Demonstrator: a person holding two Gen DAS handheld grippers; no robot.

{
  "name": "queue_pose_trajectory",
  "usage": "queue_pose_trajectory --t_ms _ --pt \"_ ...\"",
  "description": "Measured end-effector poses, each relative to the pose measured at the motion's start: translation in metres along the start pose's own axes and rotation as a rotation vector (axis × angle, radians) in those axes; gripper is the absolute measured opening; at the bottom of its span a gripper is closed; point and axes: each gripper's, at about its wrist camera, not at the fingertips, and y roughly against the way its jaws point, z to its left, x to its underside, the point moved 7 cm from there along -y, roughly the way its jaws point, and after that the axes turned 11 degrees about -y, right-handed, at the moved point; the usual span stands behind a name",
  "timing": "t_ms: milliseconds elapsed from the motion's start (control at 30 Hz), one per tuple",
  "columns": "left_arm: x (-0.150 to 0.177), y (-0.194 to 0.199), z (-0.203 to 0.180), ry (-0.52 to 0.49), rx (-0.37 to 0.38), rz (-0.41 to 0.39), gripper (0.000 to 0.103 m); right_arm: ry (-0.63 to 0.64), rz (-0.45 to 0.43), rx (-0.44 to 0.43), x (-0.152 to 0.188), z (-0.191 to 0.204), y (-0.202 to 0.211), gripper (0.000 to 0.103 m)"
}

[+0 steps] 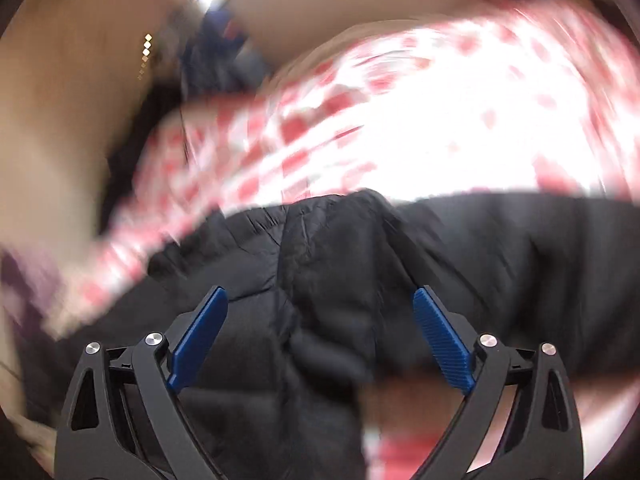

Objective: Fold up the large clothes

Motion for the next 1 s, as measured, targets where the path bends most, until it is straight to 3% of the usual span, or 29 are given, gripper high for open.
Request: queue_pose_trajectory --t_ms 67,133,267,333,367,400,433,467,500,633,767,867,900,933,967,1000 --pt "-0.008 0.010 -0.004 0.034 0.051 -0.084 0.096 0.124 0.053 0.102 -0.014 0.014 -0.033 0.091" --pt "-0.017 0.007 -0.035 -0.069 0.097 -0.097 0.096 0.174 0.082 0.211 -0.029 0.012 -0.059 0.091" --pt "-0.014 -0.039 -0.139 -0.337 0.250 -0.036 0.096 0.190 0.184 0.341 -0.039 -0.010 -0.095 0.091" --pt "-0.003 -0.071 -0.173 -0.416 0.266 0.006 0.096 0.232 0.264 0.406 -0.031 -0.024 -0.118 0.091" --pt "0.005 -0.098 -0.189 -0.444 0.280 0.050 0.096 0.254 0.279 0.398 -0.025 -0.028 -0.124 0.083" --pt "0.013 -0.122 -0.200 -0.462 0.292 0.089 0.096 0.271 0.278 0.363 -0.022 -0.026 -0.125 0.066" --pt "0.022 -0.144 -0.210 -0.481 0.293 0.122 0.096 0.266 0.269 0.328 -0.020 -0.022 -0.125 0.028" --pt "0.031 -0.173 -0.219 -0.497 0.278 0.163 0.096 0.254 0.238 0.295 -0.020 -0.019 -0.121 0.009" --pt "0.039 -0.194 -0.225 -0.498 0.262 0.195 0.096 0.256 0.208 0.264 -0.021 -0.013 -0.115 0.006" --pt "0.053 -0.267 -0.245 -0.453 0.232 0.257 0.096 0.230 0.069 0.273 -0.048 -0.019 -0.078 0.004" --pt "0.061 -0.307 -0.273 -0.530 0.191 0.230 0.096 0.196 -0.052 0.445 -0.100 -0.065 -0.049 0.004" --pt "0.086 -0.341 -0.292 -0.554 0.170 0.281 0.096 0.190 -0.073 0.556 -0.118 -0.107 -0.042 0.007" --pt "0.093 -0.349 -0.295 -0.560 0.163 0.300 0.096 0.161 -0.018 0.506 -0.115 -0.119 -0.044 0.010" --pt "0.103 -0.359 -0.295 -0.574 0.148 0.322 0.096 0.114 0.044 0.410 -0.111 -0.126 -0.042 0.020" --pt "0.109 -0.366 -0.295 -0.588 0.129 0.338 0.096 0.079 0.058 0.350 -0.109 -0.131 -0.033 0.034" --pt "0.112 -0.369 -0.292 -0.600 0.113 0.349 0.096 0.034 0.013 0.300 -0.110 -0.138 -0.009 0.042"
